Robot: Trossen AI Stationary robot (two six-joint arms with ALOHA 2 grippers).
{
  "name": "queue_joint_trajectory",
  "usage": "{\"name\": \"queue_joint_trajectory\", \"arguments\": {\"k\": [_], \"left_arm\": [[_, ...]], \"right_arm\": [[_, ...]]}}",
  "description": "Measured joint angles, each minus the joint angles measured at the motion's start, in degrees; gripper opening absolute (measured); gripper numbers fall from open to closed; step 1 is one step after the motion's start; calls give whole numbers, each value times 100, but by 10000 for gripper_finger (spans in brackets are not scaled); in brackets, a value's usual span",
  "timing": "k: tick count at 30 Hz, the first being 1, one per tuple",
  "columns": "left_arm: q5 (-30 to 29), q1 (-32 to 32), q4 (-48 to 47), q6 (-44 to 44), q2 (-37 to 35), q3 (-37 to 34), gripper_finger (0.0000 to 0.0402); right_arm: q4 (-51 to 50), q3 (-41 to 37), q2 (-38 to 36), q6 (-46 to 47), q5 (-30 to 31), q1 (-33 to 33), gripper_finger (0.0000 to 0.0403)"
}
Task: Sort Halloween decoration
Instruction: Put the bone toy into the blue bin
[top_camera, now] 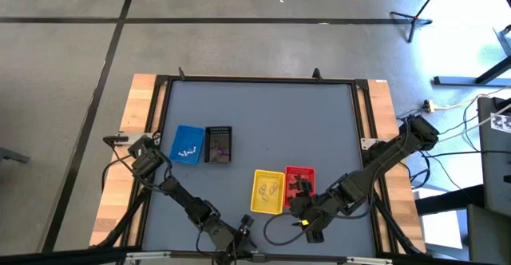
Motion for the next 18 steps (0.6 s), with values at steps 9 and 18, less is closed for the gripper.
{"name": "queue_joint_trajectory", "arguments": {"k": [9, 18], "left_arm": [[7, -33, -419, 15, -165, 9, 128], [32, -33, -610, 48, -245, -4, 128]], "right_arm": [[4, 0, 0, 0, 0, 0, 221], [3, 0, 0, 0, -2, 0, 221]]}}
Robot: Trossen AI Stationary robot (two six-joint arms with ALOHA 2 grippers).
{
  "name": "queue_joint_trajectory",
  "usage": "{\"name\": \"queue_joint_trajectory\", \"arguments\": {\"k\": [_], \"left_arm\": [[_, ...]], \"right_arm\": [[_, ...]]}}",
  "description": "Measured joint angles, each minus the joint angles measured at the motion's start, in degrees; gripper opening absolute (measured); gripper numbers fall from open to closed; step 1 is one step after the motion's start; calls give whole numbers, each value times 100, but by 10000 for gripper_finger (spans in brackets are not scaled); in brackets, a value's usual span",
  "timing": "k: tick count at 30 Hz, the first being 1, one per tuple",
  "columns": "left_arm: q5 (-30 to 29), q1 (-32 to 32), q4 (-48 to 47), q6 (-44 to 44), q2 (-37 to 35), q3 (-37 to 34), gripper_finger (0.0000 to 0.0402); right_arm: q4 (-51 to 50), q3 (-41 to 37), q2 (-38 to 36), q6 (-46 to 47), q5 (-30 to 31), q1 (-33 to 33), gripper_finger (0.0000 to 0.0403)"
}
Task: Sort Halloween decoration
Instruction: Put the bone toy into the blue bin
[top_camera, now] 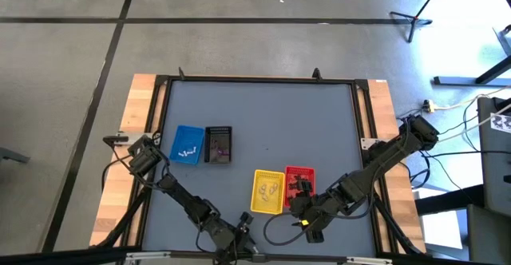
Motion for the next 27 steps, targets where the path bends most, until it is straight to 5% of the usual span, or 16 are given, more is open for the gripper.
{"name": "queue_joint_trajectory", "arguments": {"k": [27], "left_arm": [[136, 104, 410, 7, 33, -13, 128]], "right_arm": [[2, 0, 0, -16, 1, 0, 221]]}}
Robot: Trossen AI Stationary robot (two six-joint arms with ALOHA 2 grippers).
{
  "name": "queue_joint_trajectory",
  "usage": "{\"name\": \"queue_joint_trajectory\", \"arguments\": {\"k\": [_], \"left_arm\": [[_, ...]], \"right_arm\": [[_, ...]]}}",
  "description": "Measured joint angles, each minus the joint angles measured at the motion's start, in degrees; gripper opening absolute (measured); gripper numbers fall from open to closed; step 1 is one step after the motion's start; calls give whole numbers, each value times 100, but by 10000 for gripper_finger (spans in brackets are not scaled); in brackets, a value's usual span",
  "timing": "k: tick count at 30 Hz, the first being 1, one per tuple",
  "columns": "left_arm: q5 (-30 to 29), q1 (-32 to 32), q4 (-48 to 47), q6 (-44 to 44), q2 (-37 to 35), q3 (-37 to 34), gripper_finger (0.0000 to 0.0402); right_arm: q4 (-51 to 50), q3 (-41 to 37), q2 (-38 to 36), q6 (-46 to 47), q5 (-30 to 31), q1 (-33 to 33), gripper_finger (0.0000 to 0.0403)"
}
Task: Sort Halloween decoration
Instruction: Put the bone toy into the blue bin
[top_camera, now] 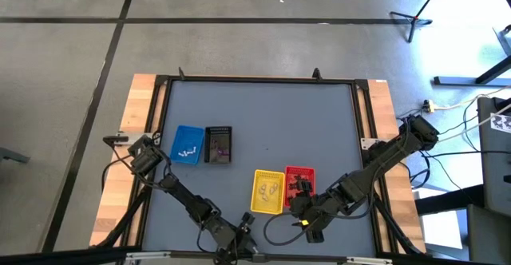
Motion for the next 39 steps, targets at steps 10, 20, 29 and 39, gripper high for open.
{"name": "queue_joint_trajectory", "arguments": {"k": [10, 20, 29, 39], "left_arm": [[-170, 15, 47, 426, 359, 286, 128], [-308, 160, -9, 339, 371, 287, 128], [-13, 176, -448, 147, 367, 339, 128], [-87, 15, -621, -46, 366, 341, 128]], "right_arm": [[1, 0, 0, -4, 1, 0, 221], [1, 0, 0, -23, 5, 0, 221], [-18, 0, 0, -26, -144, 0, 221], [-18, 0, 0, -25, -150, 0, 221]]}}
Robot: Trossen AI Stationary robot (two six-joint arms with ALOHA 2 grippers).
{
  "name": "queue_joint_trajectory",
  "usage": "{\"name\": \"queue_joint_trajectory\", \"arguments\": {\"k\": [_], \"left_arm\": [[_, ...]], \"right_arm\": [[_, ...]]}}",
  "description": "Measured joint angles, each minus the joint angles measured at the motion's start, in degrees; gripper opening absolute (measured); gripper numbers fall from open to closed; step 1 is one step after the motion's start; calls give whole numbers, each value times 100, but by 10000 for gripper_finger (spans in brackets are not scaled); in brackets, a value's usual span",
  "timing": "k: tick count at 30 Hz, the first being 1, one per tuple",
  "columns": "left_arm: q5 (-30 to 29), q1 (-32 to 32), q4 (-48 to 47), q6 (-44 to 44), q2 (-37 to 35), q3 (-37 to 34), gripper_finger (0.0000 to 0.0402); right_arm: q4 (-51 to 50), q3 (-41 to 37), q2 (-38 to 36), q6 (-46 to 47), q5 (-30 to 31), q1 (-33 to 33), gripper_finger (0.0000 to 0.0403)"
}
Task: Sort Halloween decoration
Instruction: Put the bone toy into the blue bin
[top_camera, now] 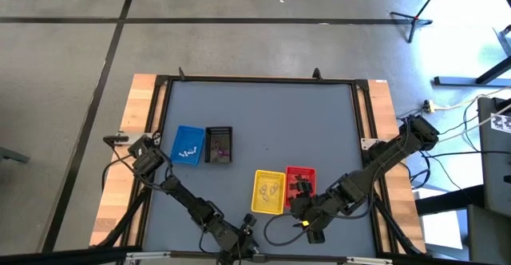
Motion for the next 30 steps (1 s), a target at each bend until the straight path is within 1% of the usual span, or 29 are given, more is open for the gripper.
{"name": "queue_joint_trajectory", "arguments": {"k": [6, 10, 12, 19, 25, 30], "left_arm": [[-29, -128, -15, 5, -7, -13, 128], [-113, -174, -60, 3, -140, -24, 128], [-195, -193, -165, 29, -213, -29, 128], [-198, -203, -639, 144, -372, -28, 128], [-241, -149, -560, 164, -376, -41, 128], [-233, 33, -186, 38, -374, -57, 128]], "right_arm": [[0, 0, 0, 0, 2, 0, 221], [1, 0, 0, 1, 0, 0, 221], [4, 0, 0, 2, 0, 0, 221], [11, 0, 0, 2, 0, 0, 221], [14, 0, 0, 2, 5, 0, 221], [15, 0, 0, 2, 52, 0, 221]]}}
